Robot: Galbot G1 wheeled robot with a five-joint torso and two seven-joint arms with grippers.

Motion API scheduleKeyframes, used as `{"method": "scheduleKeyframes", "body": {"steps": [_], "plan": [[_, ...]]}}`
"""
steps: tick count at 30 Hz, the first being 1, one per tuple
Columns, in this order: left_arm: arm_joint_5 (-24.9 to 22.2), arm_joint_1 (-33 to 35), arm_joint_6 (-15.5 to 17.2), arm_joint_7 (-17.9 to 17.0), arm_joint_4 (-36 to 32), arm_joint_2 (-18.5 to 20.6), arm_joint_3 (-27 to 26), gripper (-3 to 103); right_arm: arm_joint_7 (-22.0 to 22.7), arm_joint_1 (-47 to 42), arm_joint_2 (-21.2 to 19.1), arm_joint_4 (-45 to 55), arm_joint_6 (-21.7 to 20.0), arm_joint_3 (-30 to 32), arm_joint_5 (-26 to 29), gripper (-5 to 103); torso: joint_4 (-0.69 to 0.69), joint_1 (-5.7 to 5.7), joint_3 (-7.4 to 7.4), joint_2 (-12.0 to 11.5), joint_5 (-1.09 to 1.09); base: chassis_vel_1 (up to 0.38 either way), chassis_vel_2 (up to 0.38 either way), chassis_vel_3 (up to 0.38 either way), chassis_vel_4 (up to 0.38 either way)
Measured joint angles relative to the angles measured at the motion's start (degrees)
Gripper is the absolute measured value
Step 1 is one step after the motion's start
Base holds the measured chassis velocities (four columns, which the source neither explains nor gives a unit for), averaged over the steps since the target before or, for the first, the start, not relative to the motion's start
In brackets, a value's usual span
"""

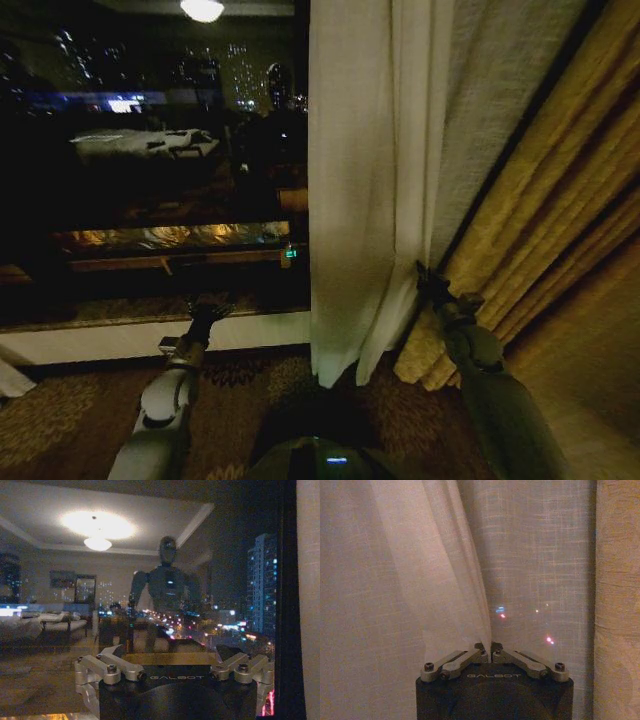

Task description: Open the curtains by pulling them apart, changing their state from closed to fully open.

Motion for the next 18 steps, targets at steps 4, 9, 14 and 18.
{"method": "scheduleKeyframes", "body": {"steps": [4,9,14,18], "plan": [[0.04,-0.02,0.01,0.0,-0.14,0.01,0.07,100,-0.03,-0.36,-0.59,-0.53,0.09,1.53,0.33,0,0.0,0.0,0.0,0.0,-0.01,0.0,0.0,0.0,0.0],[0.08,-0.08,0.04,0.01,-0.19,-0.12,0.29,100,-0.27,-0.78,-2.49,-1.85,0.2,4.53,1.88,0,-0.01,0.0,0.0,0.0,0.01,0.0,0.0,0.0,0.0],[0.15,-0.1,0.07,0.02,-0.18,-0.32,0.46,100,-0.3,-0.43,-4.85,-4.26,0.17,7.71,4.26,0,0.0,0.0,0.0,0.0,0.0,0.0,0.0,0.0,0.0],[0.16,-0.1,0.07,0.03,-0.17,-0.33,0.39,100,-0.42,-0.04,-6.6,-6.28,0.16,9.31,5.45,0,-0.01,0.0,0.0,0.0,0.01,0.0,0.0,0.0,0.0]]}}
